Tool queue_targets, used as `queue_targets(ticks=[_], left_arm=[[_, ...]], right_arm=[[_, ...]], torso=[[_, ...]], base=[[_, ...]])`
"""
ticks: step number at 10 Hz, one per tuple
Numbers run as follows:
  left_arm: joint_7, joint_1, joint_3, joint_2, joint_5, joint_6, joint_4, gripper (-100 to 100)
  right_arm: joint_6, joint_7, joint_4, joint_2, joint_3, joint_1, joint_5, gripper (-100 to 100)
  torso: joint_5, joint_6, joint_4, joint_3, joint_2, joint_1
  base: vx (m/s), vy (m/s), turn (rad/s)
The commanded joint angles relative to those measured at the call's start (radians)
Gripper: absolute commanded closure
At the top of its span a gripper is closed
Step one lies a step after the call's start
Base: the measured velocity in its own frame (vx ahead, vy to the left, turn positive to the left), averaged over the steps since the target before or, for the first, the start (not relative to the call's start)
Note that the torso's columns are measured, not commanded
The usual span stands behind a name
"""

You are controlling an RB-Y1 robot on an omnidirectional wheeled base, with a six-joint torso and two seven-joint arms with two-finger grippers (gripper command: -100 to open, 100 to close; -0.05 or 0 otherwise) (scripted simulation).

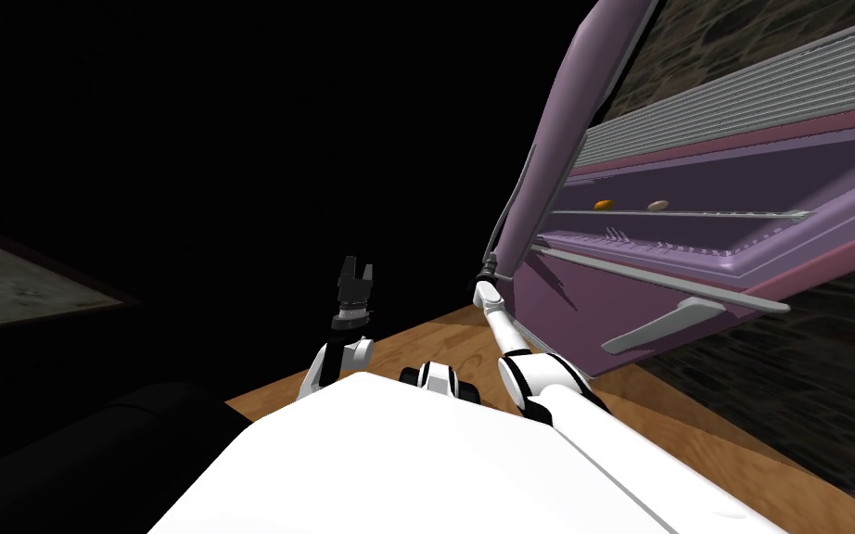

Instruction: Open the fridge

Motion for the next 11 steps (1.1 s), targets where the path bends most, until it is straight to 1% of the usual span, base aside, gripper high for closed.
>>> queue_targets(ticks=[1, 4, 5, 6, 7, 8, 11], left_arm=[[0.0, 0.0, 0.0, 0.0, 0.0, 0.0, 0.0, 0], [0.0, 0.0, 0.0, 0.0, 0.0, 0.0, 0.0, 0], [0.0, 0.0, 0.0, 0.0, 0.0, 0.0, 0.0, 0], [0.0, 0.0, 0.0, 0.0, 0.0, 0.0, 0.0, 0], [0.0, 0.0, 0.0, 0.0, 0.0, 0.0, 0.0, 0], [0.0, 0.0, 0.0, 0.0, 0.0, 0.0, 0.0, 0], [0.0, 0.0, 0.0, 0.0, 0.0, 0.0, 0.0, 0]], right_arm=[[-0.019, 0.052, 0.013, -0.008, -0.035, -0.043, -0.043, -100], [-0.04, 0.096, 0.04, -0.001, -0.064, -0.079, -0.087, -100], [-0.03, 0.078, 0.051, 0.015, -0.048, -0.068, -0.073, -100], [-0.03, 0.106, 0.067, 0.019, -0.058, -0.097, -0.087, -100], [-0.028, 0.089, 0.065, 0.025, -0.05, -0.082, -0.079, -100], [-0.024, 0.124, 0.08, 0.037, -0.063, -0.117, -0.096, -100], [-0.017, 0.173, 0.101, 0.049, -0.086, -0.167, -0.12, -100]], torso=[[0.0, 0.0, 0.001, 0.0, 0.0, 0.0], [0.0, 0.0, 0.0, -0.001, -0.002, 0.0], [0.0, 0.0, 0.0, -0.001, -0.001, 0.0], [-0.001, -0.002, -0.003, 0.001, 0.001, 0.001], [-0.001, -0.003, -0.003, 0.0, -0.001, 0.002], [-0.001, -0.002, -0.005, 0.0, 0.0, 0.003], [-0.001, -0.003, -0.003, 0.005, 0.007, 0.005]], base=[[-0.006, 0.025, -0.026], [0.008, 0.029, -0.048], [-0.003, 0.018, 0.004], [0.045, -0.001, 0.036], [0.021, 0.004, 0.032], [-0.022, -0.005, 0.011], [-0.024, -0.025, 0.005]])
